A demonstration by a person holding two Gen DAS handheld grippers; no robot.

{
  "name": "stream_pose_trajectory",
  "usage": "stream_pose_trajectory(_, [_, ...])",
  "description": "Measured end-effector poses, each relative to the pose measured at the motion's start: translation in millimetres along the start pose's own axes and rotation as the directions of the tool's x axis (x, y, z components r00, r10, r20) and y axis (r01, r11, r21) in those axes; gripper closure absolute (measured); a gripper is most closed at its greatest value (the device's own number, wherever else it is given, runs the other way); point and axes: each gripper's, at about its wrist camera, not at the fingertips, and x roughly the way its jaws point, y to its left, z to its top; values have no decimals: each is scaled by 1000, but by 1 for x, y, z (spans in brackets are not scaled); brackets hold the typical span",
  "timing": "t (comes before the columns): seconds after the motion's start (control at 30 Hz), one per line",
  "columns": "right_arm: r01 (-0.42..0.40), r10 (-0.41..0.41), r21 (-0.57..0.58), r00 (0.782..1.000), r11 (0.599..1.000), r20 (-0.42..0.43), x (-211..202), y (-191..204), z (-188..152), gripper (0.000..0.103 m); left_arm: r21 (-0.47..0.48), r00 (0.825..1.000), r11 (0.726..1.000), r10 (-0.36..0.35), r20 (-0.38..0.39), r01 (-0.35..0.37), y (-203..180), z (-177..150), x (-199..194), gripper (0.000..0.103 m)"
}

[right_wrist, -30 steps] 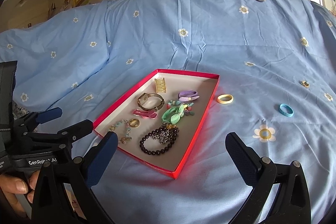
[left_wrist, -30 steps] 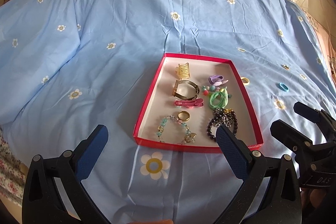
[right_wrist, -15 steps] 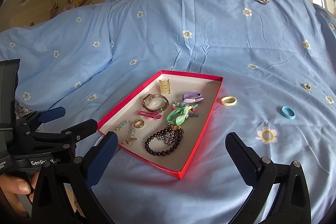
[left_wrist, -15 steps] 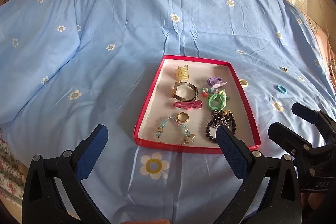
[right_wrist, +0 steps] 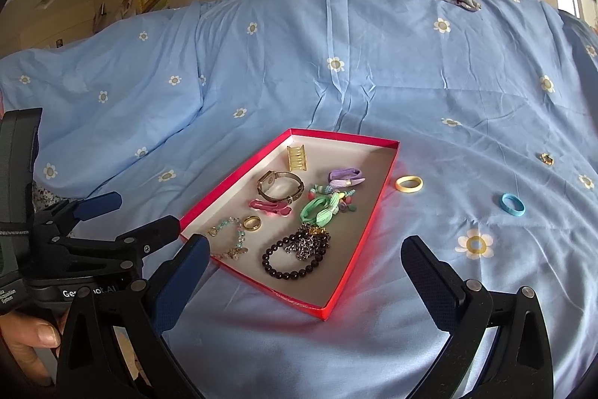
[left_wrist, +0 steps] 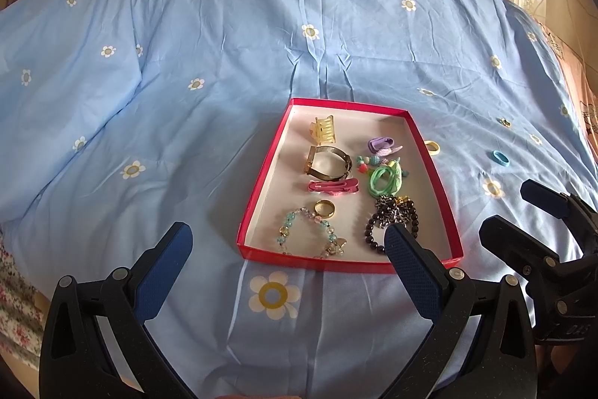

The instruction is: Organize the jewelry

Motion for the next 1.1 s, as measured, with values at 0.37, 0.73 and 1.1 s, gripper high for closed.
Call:
stream_pose_trajectory(0.37, [-4, 4, 1, 1000, 1000, -2, 1, 1, 1, 0, 1, 1000, 1000, 0, 2, 0, 0, 0, 1, 0])
stream_pose_trajectory(0.73, [-6, 6, 3, 1000, 1000, -4, 2, 1, 1, 0, -2, 1000, 1000, -3, 0, 3, -1, 1, 2, 0])
stream_pose_trajectory(1.1, [-7, 7, 11, 1000, 1000, -9, 3, -1, 0, 0, -3, 1000, 1000, -5, -4, 5, -1, 1, 3, 0])
